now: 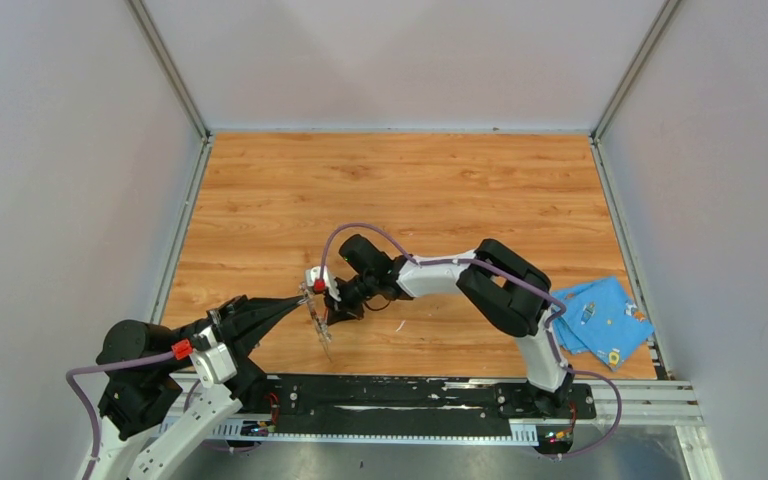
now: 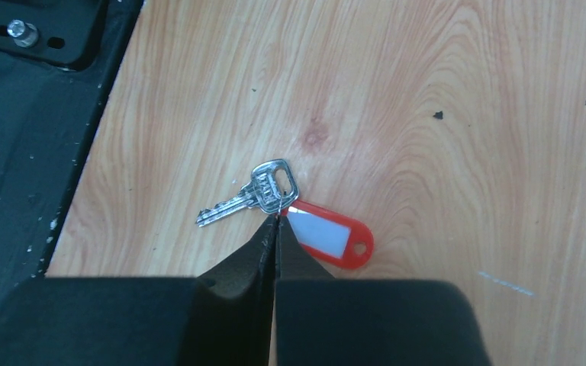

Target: Put the keys on the keyring

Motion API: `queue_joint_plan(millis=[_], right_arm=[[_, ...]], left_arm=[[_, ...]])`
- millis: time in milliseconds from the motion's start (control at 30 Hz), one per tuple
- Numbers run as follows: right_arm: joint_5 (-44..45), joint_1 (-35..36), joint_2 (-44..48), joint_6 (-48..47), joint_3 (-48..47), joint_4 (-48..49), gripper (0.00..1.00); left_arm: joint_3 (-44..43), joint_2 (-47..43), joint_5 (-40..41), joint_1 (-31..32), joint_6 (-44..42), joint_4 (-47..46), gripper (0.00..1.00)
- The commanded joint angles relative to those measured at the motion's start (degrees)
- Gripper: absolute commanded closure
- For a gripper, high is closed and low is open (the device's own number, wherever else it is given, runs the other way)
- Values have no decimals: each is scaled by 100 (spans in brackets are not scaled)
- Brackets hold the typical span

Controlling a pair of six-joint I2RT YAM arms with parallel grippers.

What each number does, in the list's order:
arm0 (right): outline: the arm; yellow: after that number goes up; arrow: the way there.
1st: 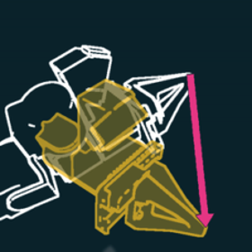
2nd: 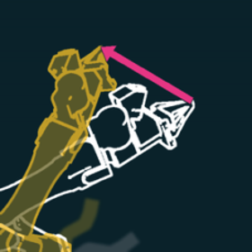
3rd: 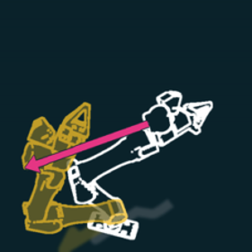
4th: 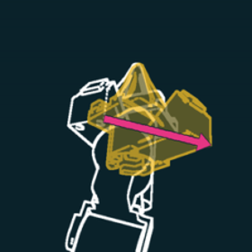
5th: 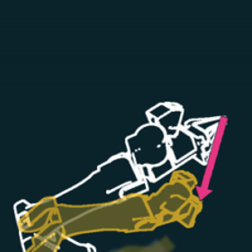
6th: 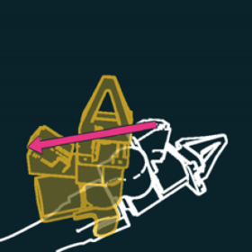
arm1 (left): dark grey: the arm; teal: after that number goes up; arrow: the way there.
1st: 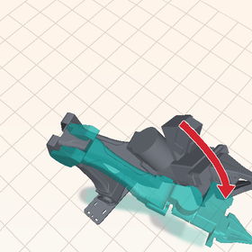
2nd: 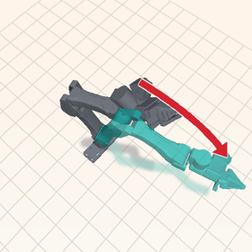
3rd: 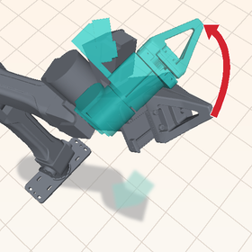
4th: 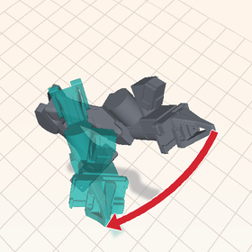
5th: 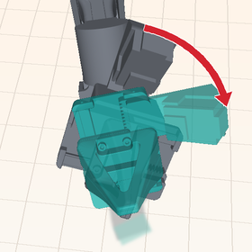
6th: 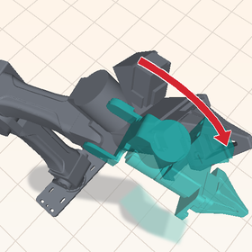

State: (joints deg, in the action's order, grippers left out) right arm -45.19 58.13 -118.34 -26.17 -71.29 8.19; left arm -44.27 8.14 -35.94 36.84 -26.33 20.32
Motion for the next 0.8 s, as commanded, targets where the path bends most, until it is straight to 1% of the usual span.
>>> queue_joint_plan(millis=[0,100,267,333,433,500,567,667,767], right_arm=[[-152,-75,364,223,387,404,100],[-132,-82,438,119,411,245,100],[214,-124,896,192,824,508,100],[566,-186,1373,149,1173,659,100],[1324,-232,2430,-172,1754,691,100],[1735,-236,3144,-492,1861,292,100],[2004,-232,3882,-736,1814,-360,100],[2202,-225,4673,-1074,1626,-1118,100],[2302,-21,5260,-1614,1208,-1770,100]], left_arm=[[-89,38,-73,7,-31,-98,100],[-99,38,-81,7,-19,-96,100],[-133,38,-128,9,-60,-27,100],[-137,32,-183,12,-94,37,100],[-81,21,-349,8,-59,38,100],[3,12,-481,8,17,-33,100],[76,20,-608,7,4,-76,100],[127,118,-906,9,-44,-91,100],[136,259,-1119,10,-50,-117,100]])
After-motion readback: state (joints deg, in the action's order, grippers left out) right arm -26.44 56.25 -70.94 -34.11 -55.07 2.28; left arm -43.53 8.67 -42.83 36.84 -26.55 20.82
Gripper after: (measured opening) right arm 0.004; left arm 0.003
